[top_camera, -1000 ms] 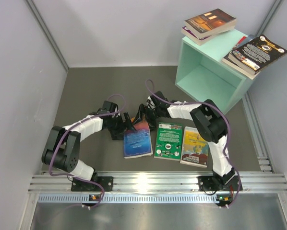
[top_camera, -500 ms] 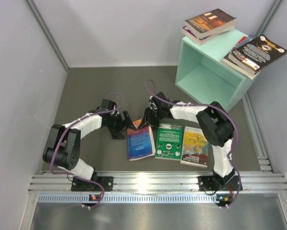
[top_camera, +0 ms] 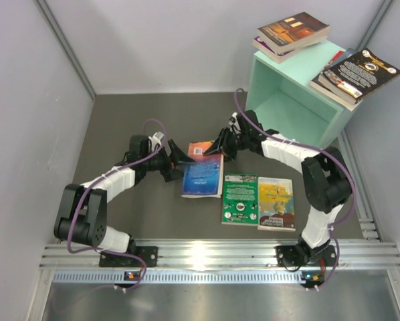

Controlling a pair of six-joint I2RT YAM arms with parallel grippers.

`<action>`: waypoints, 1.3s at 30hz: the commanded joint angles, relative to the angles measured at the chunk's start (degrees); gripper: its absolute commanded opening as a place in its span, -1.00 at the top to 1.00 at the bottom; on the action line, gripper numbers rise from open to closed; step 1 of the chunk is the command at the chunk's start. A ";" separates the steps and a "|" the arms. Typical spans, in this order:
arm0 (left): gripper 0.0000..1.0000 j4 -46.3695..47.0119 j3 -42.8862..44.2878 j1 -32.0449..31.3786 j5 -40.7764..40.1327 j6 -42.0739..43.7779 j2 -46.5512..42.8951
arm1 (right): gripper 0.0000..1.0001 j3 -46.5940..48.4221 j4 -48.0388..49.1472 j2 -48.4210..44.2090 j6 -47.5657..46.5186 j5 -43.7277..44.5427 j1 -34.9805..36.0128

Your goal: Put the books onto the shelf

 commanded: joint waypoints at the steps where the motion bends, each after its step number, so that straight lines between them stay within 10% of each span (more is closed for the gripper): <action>1: -0.96 14.29 -0.30 0.21 7.14 -4.22 -0.25 | 1.00 -0.07 19.45 -6.31 14.68 -10.54 -1.08; 6: -0.75 21.99 -1.18 0.12 10.92 -7.99 1.41 | 1.00 -3.14 37.62 -4.56 26.97 -13.09 -1.96; 9: 0.05 28.78 -2.33 0.12 12.85 -13.70 2.47 | 1.00 -5.78 42.75 -3.94 30.16 -12.66 -1.96; 10: 0.73 30.19 -2.07 0.12 12.86 -14.41 2.73 | 1.00 -6.92 44.16 -4.12 30.34 -12.48 -1.96; 11: 1.00 29.85 -1.72 0.21 12.86 -14.51 2.74 | 1.00 -7.28 44.61 -4.20 30.43 -12.39 -2.05; 13: 1.00 25.93 0.03 0.21 12.33 -13.20 2.47 | 0.83 -7.37 44.53 -4.47 29.47 -12.48 -2.05; 15: 1.00 21.44 2.14 0.30 11.98 -9.42 2.12 | 0.12 -6.50 39.89 -5.52 25.19 -12.83 -2.14; 16: 1.00 19.24 4.77 0.39 11.63 -8.02 2.12 | -0.56 -4.05 35.69 -6.05 21.94 -12.83 -2.14; 18: 1.00 14.39 7.68 0.82 11.63 -5.55 2.38 | -0.94 -0.36 15.32 -8.59 7.85 -9.43 -2.23; 22: 1.00 15.34 15.23 1.79 12.50 -7.64 4.31 | -0.99 -0.57 1.46 -14.56 -2.18 -2.90 -2.58; 31: 1.00 45.82 18.59 1.79 13.56 -32.15 11.96 | -0.99 -13.87 12.71 -20.73 5.91 -4.65 -2.58; 39: 1.00 52.53 19.73 1.79 14.09 -39.99 13.02 | -0.99 -12.29 14.81 -19.06 6.35 -3.69 -2.66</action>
